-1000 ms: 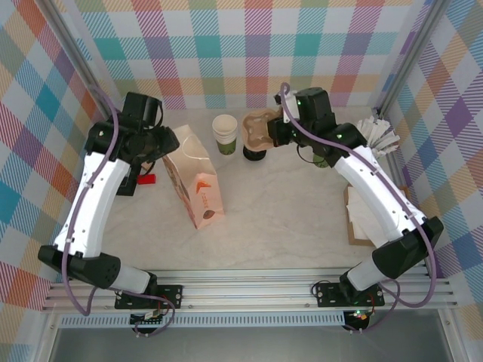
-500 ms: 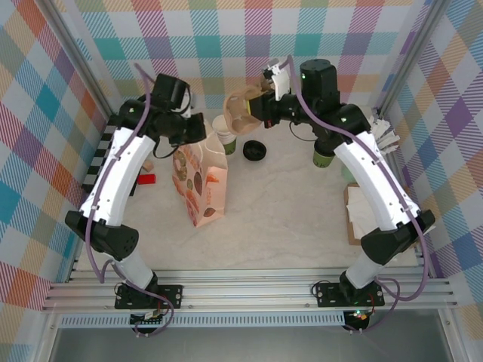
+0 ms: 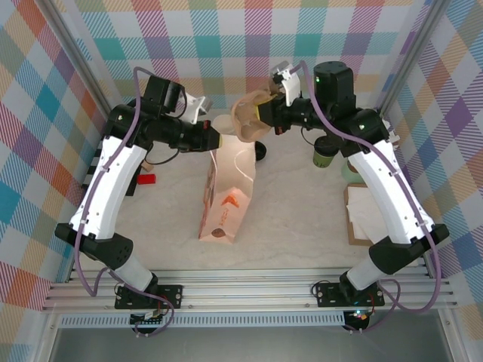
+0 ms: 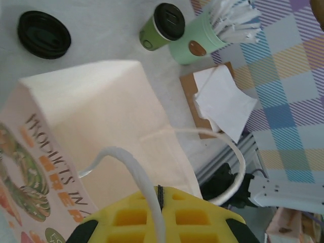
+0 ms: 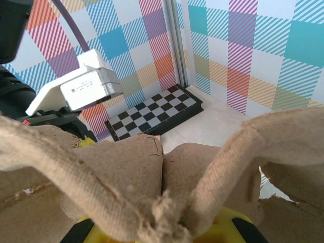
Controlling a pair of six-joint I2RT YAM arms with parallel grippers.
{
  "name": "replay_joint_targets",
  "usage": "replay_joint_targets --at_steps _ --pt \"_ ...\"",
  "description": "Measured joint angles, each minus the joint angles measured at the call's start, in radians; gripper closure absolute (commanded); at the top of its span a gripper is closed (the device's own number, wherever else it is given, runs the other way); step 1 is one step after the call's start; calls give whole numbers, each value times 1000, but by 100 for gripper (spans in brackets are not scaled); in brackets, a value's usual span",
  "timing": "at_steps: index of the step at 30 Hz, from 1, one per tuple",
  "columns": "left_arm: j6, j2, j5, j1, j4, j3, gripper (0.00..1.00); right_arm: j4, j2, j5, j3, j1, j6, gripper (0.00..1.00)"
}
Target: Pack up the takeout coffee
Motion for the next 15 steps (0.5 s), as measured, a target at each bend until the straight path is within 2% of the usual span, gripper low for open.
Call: replay_joint_targets --at_steps 4,8,12,15 --pt "39 -2 51 0 19 -49 100 4 -11 -65 -5 0 12 100" --pt "50 -2 49 0 55 -100 100 38 -5 -162 -16 7 59 100" --pt "42 -8 27 2 128 -181 100 180 -38 -212 -187 21 154 100" --pt "24 -23 18 10 179 -227 100 222 -25 -257 -280 26 213 100"
